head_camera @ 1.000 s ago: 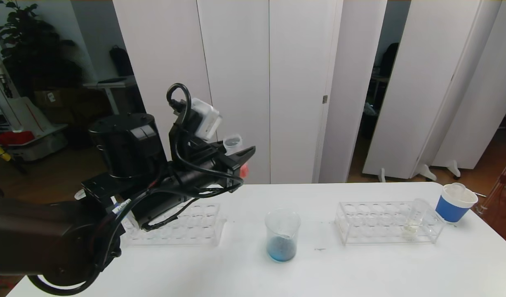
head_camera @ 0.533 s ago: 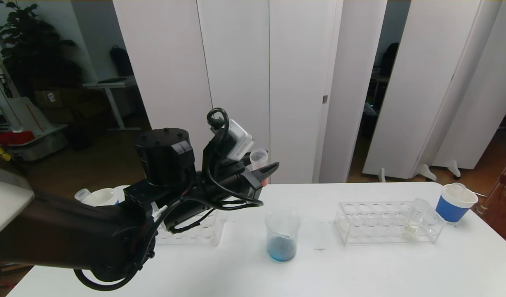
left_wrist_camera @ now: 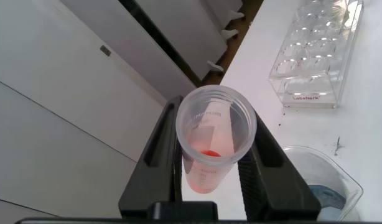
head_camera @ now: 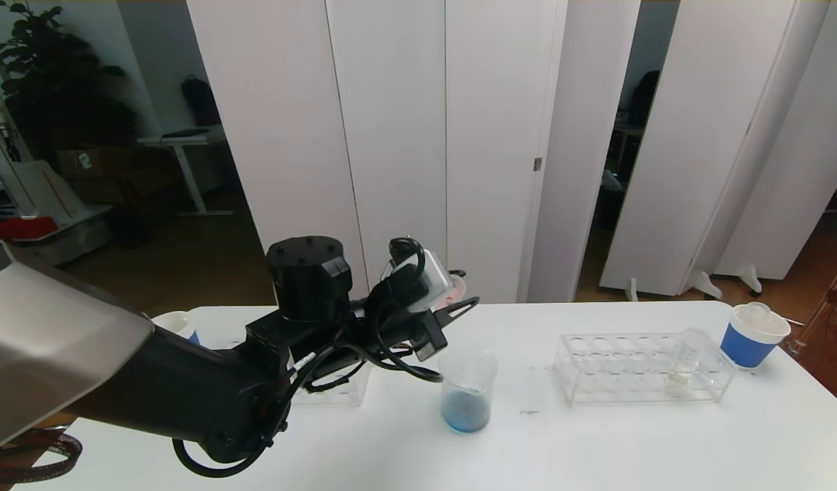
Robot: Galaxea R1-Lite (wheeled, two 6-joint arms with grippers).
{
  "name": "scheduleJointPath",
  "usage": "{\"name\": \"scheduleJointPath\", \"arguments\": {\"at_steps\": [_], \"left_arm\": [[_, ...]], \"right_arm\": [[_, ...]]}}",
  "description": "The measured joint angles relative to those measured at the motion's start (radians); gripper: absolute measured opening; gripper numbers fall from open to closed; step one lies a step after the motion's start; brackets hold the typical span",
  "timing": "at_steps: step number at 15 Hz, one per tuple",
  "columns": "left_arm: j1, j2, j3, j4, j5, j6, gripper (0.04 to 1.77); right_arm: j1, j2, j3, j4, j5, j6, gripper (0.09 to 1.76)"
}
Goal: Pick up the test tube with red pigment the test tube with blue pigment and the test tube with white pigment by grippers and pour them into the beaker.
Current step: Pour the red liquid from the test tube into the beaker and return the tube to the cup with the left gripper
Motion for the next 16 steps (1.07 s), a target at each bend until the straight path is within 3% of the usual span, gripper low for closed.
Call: {"name": "scheduleJointPath", "arguments": {"at_steps": [7,16], "left_arm": [[0.002,0.062,0.015,-0.091,-0.019,0.241,0.59],[0.033,0.126,0.026,-0.212,-0.019,0.448,0.59]], "right_arm": [[0.000,0.000,0.000,0.000,0.000,0.000,1.75],[0.000,0.000,0.000,0.000,0.000,0.000,1.75]]}}
